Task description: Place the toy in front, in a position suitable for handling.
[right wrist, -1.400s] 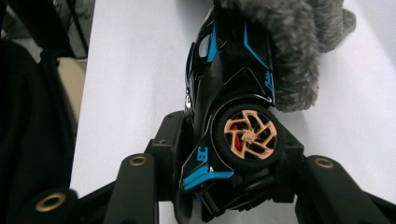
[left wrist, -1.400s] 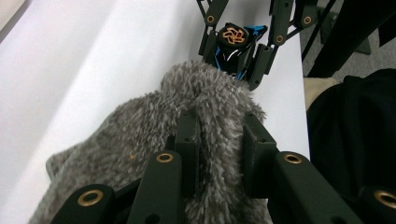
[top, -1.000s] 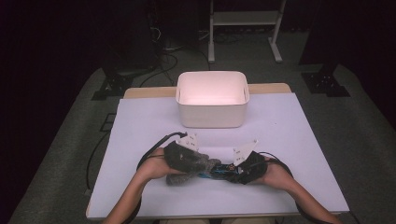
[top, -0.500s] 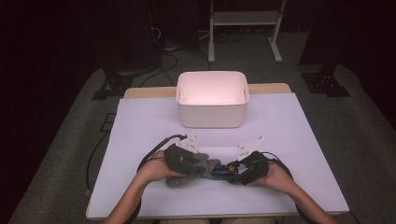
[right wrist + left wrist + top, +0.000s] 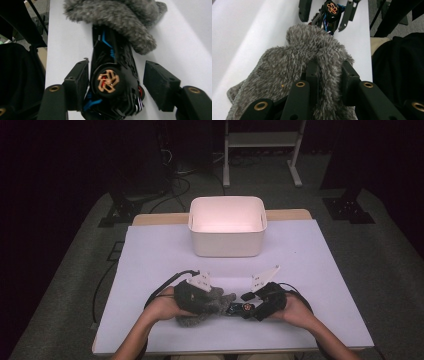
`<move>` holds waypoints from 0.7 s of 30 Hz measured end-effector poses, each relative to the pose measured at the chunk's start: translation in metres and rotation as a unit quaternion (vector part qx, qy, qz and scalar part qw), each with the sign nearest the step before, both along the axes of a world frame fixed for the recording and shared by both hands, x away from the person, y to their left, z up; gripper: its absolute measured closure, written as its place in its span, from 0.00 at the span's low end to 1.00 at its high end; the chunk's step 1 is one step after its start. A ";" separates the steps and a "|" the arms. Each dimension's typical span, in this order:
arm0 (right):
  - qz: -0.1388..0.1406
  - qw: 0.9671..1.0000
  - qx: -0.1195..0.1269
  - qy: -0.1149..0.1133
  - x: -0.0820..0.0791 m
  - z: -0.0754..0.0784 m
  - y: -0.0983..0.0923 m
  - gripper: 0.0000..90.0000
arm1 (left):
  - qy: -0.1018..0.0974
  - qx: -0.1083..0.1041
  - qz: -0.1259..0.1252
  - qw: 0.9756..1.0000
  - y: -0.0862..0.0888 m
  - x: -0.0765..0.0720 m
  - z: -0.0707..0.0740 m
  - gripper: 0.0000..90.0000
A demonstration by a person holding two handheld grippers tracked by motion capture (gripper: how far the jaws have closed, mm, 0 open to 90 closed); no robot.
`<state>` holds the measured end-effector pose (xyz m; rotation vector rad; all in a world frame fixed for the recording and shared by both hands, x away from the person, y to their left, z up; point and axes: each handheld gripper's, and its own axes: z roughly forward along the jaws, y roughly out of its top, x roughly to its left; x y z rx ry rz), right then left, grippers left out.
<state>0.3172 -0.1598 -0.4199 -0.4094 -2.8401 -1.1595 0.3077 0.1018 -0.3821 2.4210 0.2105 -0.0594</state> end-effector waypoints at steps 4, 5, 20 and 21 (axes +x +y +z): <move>-0.005 1.000 -0.002 0.005 -0.005 -0.004 0.000 0.35 | 0.005 -0.004 -0.007 1.000 0.002 -0.006 -0.003 0.81; -0.007 1.000 -0.003 0.004 -0.006 -0.005 0.000 0.33 | 0.007 -0.005 -0.011 1.000 0.003 -0.007 -0.004 0.81; -0.017 0.999 -0.036 -0.016 -0.028 -0.029 0.010 0.20 | 0.033 0.016 -0.042 0.998 0.002 -0.027 -0.023 0.81; -0.011 0.999 -0.042 -0.018 -0.028 -0.031 0.011 0.19 | 0.037 0.018 -0.043 0.998 0.002 -0.028 -0.025 0.81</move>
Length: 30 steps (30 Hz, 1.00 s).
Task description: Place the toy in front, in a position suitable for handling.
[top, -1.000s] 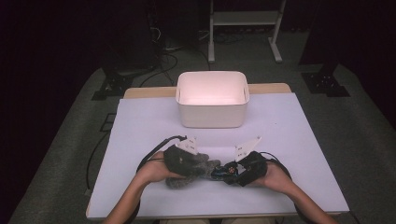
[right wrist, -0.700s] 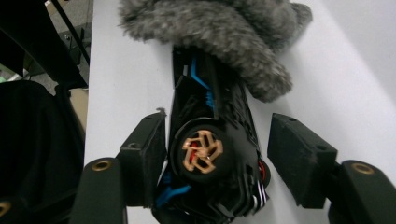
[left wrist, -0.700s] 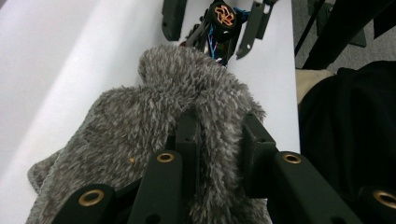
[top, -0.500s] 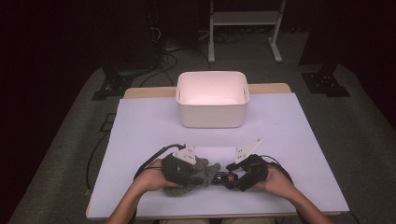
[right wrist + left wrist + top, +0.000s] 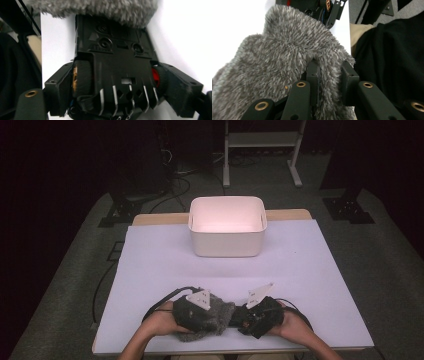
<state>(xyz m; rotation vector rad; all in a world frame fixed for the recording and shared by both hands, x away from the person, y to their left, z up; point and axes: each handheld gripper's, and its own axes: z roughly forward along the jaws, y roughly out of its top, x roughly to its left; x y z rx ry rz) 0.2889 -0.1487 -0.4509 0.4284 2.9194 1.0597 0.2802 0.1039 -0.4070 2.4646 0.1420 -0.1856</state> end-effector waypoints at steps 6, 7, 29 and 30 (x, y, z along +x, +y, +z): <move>-0.003 1.000 0.005 -0.006 -0.003 -0.001 -0.001 0.20 | 0.021 -0.002 -0.004 1.000 -0.001 0.001 -0.013 0.82; 0.004 1.000 0.006 -0.011 -0.003 -0.002 -0.002 0.22 | 0.024 -0.010 -0.003 1.000 0.001 0.002 -0.013 0.82; 0.037 0.998 0.024 -0.037 -0.001 -0.006 -0.008 0.26 | -0.020 -0.026 0.003 0.999 -0.042 0.022 -0.003 0.80; 0.037 0.998 0.025 -0.040 -0.002 -0.007 -0.008 0.26 | -0.020 -0.025 0.001 0.999 -0.044 0.022 -0.003 0.80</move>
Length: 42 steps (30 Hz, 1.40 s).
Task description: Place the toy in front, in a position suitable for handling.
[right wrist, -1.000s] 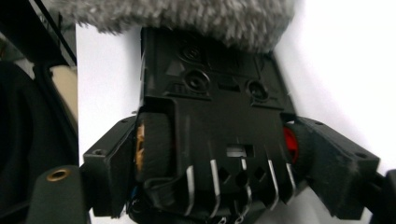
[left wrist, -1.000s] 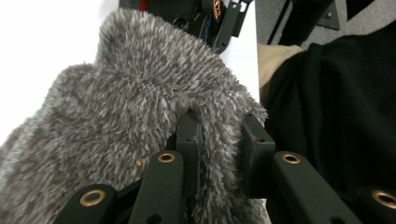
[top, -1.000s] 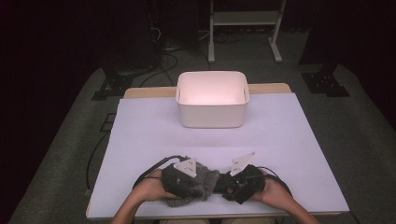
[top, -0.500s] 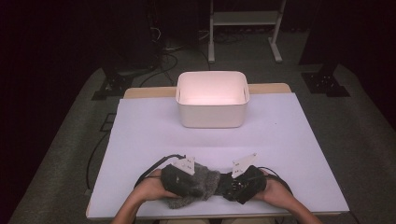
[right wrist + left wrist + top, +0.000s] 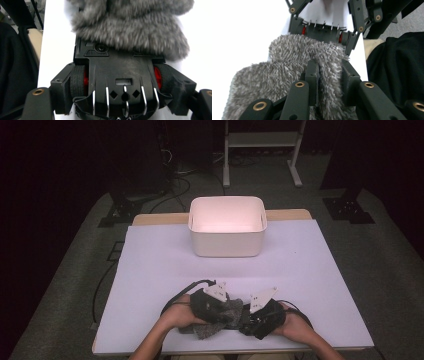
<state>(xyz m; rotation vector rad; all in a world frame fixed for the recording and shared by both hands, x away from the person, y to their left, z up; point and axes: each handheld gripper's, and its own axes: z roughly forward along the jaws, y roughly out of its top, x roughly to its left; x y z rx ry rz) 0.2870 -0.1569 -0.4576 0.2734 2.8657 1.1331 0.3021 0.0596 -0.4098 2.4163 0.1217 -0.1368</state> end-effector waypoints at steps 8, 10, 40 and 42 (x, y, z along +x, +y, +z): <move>0.005 1.000 -0.002 -0.010 -0.001 0.000 0.000 0.26 | -0.021 0.026 0.001 0.999 0.011 -0.006 0.002 0.83; 0.005 1.000 -0.001 -0.009 -0.001 0.000 0.000 0.26 | -0.022 0.030 0.010 0.999 0.021 -0.006 0.002 0.83; 0.012 1.000 0.011 -0.004 0.001 -0.002 -0.002 0.26 | -0.018 0.009 -0.001 1.000 0.021 0.001 -0.001 0.83; 0.011 1.000 0.011 -0.003 0.001 -0.002 -0.002 0.26 | -0.019 0.011 0.006 1.000 0.028 0.000 -0.001 0.83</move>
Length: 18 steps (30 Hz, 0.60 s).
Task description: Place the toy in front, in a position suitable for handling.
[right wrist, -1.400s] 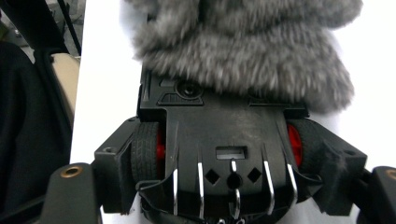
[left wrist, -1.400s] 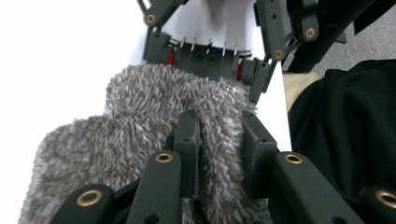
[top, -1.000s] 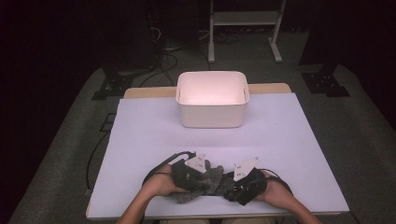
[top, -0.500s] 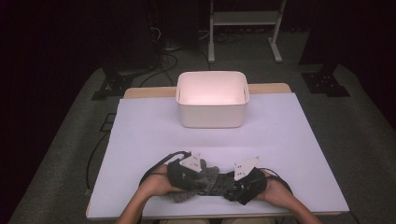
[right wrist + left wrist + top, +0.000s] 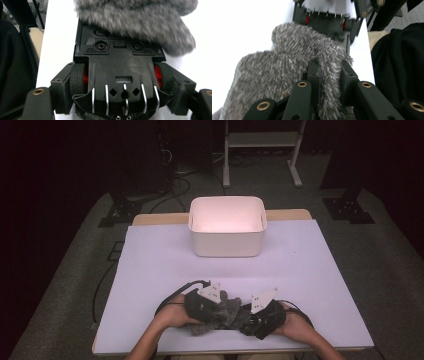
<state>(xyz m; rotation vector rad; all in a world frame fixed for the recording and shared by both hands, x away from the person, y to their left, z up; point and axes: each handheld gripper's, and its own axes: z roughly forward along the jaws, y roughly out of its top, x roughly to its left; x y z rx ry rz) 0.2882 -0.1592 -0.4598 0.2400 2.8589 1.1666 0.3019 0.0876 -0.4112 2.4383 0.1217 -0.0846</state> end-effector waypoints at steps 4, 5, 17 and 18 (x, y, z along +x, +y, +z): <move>0.000 1.000 0.001 0.000 0.000 0.000 0.000 0.26 | -0.005 0.001 0.016 1.000 0.019 -0.001 -0.001 0.82; -0.001 1.000 0.002 0.000 0.000 0.000 0.000 0.26 | -0.006 0.001 0.022 1.000 0.024 -0.002 -0.001 0.82; -0.002 1.000 0.004 -0.002 -0.001 -0.001 -0.001 0.26 | -0.002 0.007 0.029 1.000 0.022 0.004 0.000 0.82; -0.002 1.000 0.004 -0.002 -0.001 -0.001 -0.001 0.26 | -0.003 0.006 0.024 1.000 0.016 0.005 0.000 0.82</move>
